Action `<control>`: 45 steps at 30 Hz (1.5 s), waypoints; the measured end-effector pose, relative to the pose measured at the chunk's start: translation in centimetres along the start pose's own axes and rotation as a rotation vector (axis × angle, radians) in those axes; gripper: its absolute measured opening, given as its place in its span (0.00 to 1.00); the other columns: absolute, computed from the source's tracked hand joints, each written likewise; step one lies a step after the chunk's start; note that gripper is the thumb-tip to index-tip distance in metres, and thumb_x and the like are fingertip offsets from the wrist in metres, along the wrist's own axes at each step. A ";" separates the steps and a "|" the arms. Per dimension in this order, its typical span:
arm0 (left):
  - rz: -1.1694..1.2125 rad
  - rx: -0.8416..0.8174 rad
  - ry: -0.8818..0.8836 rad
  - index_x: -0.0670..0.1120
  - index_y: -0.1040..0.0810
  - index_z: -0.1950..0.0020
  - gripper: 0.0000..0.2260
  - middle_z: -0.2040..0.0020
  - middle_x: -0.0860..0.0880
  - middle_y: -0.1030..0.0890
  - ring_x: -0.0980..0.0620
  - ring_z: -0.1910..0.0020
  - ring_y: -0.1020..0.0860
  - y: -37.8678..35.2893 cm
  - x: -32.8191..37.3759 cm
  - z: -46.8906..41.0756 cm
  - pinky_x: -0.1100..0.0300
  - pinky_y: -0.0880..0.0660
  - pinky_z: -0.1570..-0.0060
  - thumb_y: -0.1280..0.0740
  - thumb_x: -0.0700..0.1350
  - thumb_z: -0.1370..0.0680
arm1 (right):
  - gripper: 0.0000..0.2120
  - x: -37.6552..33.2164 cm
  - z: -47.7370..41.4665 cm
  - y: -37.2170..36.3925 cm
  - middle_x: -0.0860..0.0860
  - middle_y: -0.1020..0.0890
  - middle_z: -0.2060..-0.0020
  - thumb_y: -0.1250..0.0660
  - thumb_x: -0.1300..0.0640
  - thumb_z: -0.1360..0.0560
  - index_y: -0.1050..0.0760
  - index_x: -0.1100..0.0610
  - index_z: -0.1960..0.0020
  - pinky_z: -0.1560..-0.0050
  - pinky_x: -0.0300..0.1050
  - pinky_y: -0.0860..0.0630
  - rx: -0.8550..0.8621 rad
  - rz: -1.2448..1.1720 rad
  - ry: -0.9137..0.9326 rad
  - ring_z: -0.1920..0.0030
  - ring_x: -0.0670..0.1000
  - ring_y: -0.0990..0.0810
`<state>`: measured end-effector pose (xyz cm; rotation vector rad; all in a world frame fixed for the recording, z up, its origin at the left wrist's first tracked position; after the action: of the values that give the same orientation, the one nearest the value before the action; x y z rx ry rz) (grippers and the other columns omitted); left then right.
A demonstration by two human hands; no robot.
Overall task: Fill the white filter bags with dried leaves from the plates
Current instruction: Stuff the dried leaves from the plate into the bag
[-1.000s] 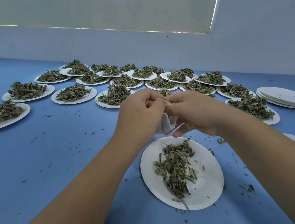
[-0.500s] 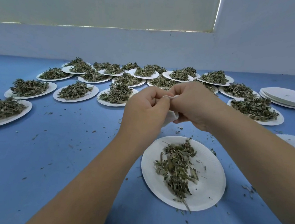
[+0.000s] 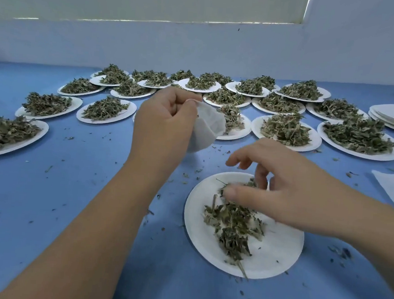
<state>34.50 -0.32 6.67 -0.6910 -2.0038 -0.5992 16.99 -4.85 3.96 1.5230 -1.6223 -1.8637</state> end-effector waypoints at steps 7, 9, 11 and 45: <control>-0.056 -0.016 -0.046 0.54 0.20 0.58 0.10 0.73 0.62 0.26 0.62 0.72 0.30 -0.5 0.0 0.3 0.70 0.33 0.71 0.36 0.41 0.22 | 0.36 -0.7 1.9 -3.3 0.33 0.45 0.36 0.43 0.25 0.34 0.49 0.31 0.29 0.42 0.34 0.39 -0.304 0.275 0.236 0.37 0.35 0.45; -0.056 -0.024 -0.047 0.54 0.20 0.58 0.10 0.74 0.61 0.26 0.62 0.73 0.31 -0.7 -0.1 0.4 0.71 0.34 0.72 0.36 0.41 0.22 | 0.35 -0.7 2.1 -3.9 0.35 0.45 0.35 0.44 0.28 0.33 0.50 0.32 0.28 0.35 0.43 0.37 -0.343 0.310 0.243 0.34 0.39 0.46; -0.056 -0.027 -0.048 0.54 0.20 0.58 0.10 0.74 0.60 0.27 0.61 0.72 0.31 -0.8 -0.1 0.4 0.69 0.34 0.72 0.36 0.41 0.22 | 0.35 -0.9 2.2 -4.0 0.36 0.45 0.35 0.44 0.30 0.32 0.51 0.33 0.28 0.32 0.49 0.36 -0.371 0.321 0.243 0.32 0.40 0.47; -0.069 -0.079 -0.060 0.53 0.20 0.59 0.11 0.76 0.58 0.30 0.61 0.74 0.33 -1.4 -0.4 0.5 0.71 0.35 0.72 0.36 0.40 0.22 | 0.20 -1.3 2.4 -3.6 0.38 0.36 0.47 0.39 0.42 0.23 0.35 0.35 0.32 0.47 0.43 0.30 -0.332 0.354 0.174 0.51 0.40 0.38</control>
<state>33.45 -1.09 5.84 -0.6972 -2.0756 -0.7089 17.17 -1.22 1.29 1.1388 -1.3221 -1.6539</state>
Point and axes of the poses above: each hand's wrist, its own z-axis away from the middle knuckle, its own y-axis out of the back of the hand, x = y × z, the point moved 6 cm from there along -z, towards the middle knuckle
